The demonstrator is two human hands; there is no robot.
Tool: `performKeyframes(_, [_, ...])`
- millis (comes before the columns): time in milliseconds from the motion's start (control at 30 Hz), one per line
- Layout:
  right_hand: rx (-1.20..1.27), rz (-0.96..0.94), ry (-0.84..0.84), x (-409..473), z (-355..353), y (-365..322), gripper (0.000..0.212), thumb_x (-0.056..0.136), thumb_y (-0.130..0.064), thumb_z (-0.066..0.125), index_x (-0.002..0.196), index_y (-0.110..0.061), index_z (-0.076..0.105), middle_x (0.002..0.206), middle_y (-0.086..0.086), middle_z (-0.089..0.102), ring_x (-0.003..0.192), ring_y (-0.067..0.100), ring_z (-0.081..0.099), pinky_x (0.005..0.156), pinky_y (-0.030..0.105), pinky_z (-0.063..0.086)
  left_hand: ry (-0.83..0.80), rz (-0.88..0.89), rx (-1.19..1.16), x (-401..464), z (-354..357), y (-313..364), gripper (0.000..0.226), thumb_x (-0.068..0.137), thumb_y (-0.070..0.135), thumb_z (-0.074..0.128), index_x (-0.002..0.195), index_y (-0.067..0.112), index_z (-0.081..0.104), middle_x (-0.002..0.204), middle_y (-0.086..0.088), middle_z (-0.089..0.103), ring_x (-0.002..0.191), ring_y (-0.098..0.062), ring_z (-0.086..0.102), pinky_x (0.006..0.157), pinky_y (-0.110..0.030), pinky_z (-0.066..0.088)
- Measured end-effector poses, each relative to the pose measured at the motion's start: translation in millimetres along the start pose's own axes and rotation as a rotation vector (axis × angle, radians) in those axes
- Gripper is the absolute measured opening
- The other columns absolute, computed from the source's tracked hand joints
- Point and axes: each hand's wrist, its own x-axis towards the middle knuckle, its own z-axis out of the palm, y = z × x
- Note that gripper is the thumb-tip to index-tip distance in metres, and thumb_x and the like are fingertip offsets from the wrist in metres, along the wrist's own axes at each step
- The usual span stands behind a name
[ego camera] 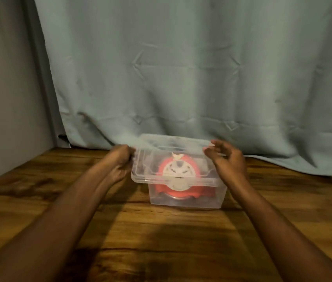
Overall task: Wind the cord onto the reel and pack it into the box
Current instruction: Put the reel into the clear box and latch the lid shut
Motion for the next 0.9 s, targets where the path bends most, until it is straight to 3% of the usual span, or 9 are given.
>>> performKeyframes(67, [-0.26,-0.022,-0.048,-1,0,5,0.046,0.081,-0.028,0.085,0.125,-0.027,0.072,0.128,-0.002,0.07,0.118,0.018,0.065,0.103,0.037,0.053,0.096,0.067,0.212,6,10,-23,0.022,0.095,-0.003,0.046,0.091,-0.001,0.068,0.088,-0.016,0.07,0.07,-0.024,0.067,0.065,-0.035,0.059])
performKeyframes(167, [-0.395,-0.066,-0.073,1,-4,3,0.037,0.081,-0.018,0.082,0.118,-0.025,0.077,0.138,0.002,0.063,0.124,0.023,0.061,0.108,0.037,0.049,0.243,0.2,0.56,11,14,-37,0.013,0.097,0.013,0.054,0.104,0.009,0.064,0.101,-0.009,0.067,0.094,-0.028,0.066,0.082,-0.039,0.054])
performKeyframes(267, [-0.497,0.037,-0.132,19,-12,4,0.039,0.09,-0.012,0.068,0.126,-0.024,0.074,0.144,0.003,0.063,0.127,0.025,0.061,0.108,0.035,0.048,0.152,0.232,0.607,21,13,-36,0.045,0.096,0.034,0.052,0.135,0.015,0.06,0.135,-0.004,0.064,0.117,-0.026,0.064,0.1,-0.042,0.053])
performKeyframes(367, [-0.558,0.127,-0.266,33,-15,3,0.042,0.098,-0.014,0.056,0.137,-0.023,0.067,0.148,0.005,0.06,0.129,0.027,0.06,0.106,0.033,0.046,0.093,0.304,0.768,34,16,-33,0.049,0.104,0.029,0.047,0.151,0.015,0.045,0.155,-0.006,0.047,0.138,-0.027,0.051,0.116,-0.043,0.041])
performKeyframes(500, [-0.841,0.075,-0.381,41,-15,-1,0.045,0.102,-0.036,0.046,0.145,-0.035,0.058,0.156,0.001,0.053,0.136,0.029,0.054,0.112,0.041,0.045,0.011,0.35,1.231,44,25,-20,0.05,0.104,0.013,0.042,0.153,0.01,0.04,0.165,-0.011,0.03,0.148,-0.03,0.036,0.12,-0.034,0.028])
performKeyframes(567, [-1.033,0.044,-0.45,43,-12,-8,0.05,0.101,-0.04,0.041,0.15,-0.036,0.052,0.163,-0.002,0.043,0.143,0.029,0.046,0.117,0.045,0.039,-0.035,0.318,1.38,45,34,-15,0.052,0.102,0.009,0.039,0.154,0.009,0.038,0.164,-0.012,0.033,0.147,-0.031,0.037,0.117,-0.033,0.029])
performKeyframes(667, [-1.193,-0.012,-0.472,44,-8,-13,0.049,0.101,-0.038,0.037,0.147,-0.031,0.054,0.162,-0.002,0.043,0.143,0.028,0.046,0.113,0.044,0.04,-0.047,0.317,1.49,46,47,-14,0.049,0.103,0.02,0.039,0.15,0.007,0.042,0.161,-0.013,0.037,0.144,-0.031,0.04,0.115,-0.036,0.033])
performKeyframes(767, [-1.216,-0.09,-0.462,40,-5,-9,0.047,0.102,-0.036,0.036,0.141,-0.022,0.058,0.156,0.004,0.049,0.137,0.032,0.051,0.11,0.043,0.044,-0.017,0.325,1.51,47,53,-21,0.065,0.104,0.047,0.035,0.152,0.004,0.037,0.162,-0.015,0.033,0.146,-0.03,0.037,0.116,-0.038,0.032])
performKeyframes(900, [-1.071,-0.072,-0.482,40,-17,-1,0.051,0.105,-0.025,0.038,0.155,-0.024,0.047,0.169,-0.002,0.031,0.151,0.027,0.036,0.123,0.041,0.031,-0.147,0.397,1.592,45,58,-22,0.063,0.107,0.044,0.027,0.16,0.009,0.02,0.17,-0.008,0.015,0.156,-0.021,0.015,0.125,-0.036,0.012])
